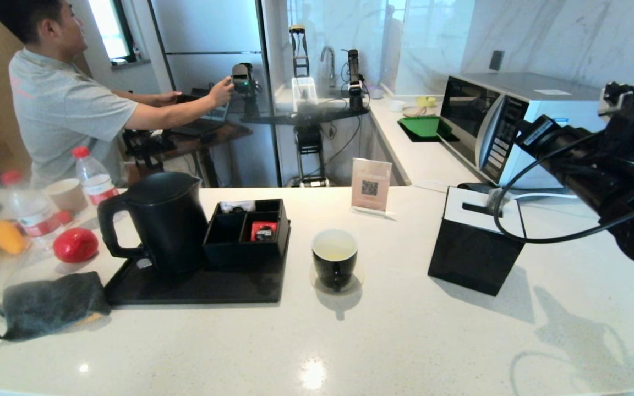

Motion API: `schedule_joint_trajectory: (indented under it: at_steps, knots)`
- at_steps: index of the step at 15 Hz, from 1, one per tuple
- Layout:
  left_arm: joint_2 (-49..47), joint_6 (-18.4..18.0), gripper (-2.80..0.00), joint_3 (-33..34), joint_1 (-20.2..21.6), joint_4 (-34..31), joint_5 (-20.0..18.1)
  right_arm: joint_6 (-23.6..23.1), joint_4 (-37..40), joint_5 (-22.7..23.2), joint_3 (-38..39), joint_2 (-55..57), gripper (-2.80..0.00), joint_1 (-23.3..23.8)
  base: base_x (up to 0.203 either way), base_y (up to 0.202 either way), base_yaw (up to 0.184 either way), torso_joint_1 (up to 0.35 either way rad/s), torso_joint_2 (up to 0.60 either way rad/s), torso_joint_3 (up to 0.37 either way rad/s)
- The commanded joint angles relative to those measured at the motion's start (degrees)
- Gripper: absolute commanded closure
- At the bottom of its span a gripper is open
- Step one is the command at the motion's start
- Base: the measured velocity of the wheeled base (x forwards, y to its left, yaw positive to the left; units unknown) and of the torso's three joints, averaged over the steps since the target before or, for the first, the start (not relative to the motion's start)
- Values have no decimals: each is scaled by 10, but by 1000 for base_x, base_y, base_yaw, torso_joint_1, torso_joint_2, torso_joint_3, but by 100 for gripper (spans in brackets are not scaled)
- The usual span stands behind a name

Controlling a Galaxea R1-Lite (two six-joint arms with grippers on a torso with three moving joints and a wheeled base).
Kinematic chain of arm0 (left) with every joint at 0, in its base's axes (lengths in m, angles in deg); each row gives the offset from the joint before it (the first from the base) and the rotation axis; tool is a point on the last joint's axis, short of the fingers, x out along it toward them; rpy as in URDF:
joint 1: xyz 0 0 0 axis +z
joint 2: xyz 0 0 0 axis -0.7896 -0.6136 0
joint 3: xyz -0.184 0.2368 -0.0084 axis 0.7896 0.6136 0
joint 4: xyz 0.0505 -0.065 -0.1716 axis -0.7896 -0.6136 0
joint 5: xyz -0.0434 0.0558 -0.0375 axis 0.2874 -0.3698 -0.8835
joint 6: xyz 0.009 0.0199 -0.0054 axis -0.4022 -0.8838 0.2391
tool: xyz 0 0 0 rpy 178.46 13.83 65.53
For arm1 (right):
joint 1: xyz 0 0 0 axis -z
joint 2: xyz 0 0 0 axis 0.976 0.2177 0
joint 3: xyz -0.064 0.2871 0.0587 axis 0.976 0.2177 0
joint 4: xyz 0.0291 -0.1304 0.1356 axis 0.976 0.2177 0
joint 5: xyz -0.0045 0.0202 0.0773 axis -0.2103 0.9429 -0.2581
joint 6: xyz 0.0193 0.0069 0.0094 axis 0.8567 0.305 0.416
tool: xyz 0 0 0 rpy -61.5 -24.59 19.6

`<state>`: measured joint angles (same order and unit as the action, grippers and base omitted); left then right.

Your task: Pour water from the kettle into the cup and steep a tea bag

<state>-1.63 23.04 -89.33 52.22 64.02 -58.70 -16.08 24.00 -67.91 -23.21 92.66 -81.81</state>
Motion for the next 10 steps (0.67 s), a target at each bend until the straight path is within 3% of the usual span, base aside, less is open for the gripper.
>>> schedule_joint_trajectory:
  at_steps: [1, 7, 10]
  knots:
    - [0, 0, 0, 0, 0, 0, 0, 2, -5, 0, 6, -1, 0, -9, 0, 0, 0, 0, 0, 0]
    - [0, 0, 0, 0, 0, 0, 0, 0, -11, -2, 55, -3, 0, -47, 0, 0, 0, 0, 0, 0]
    - [0, 0, 0, 0, 0, 0, 0, 0, -59, -2, 100, 17, 0, -60, 0, 0, 0, 0, 0, 0]
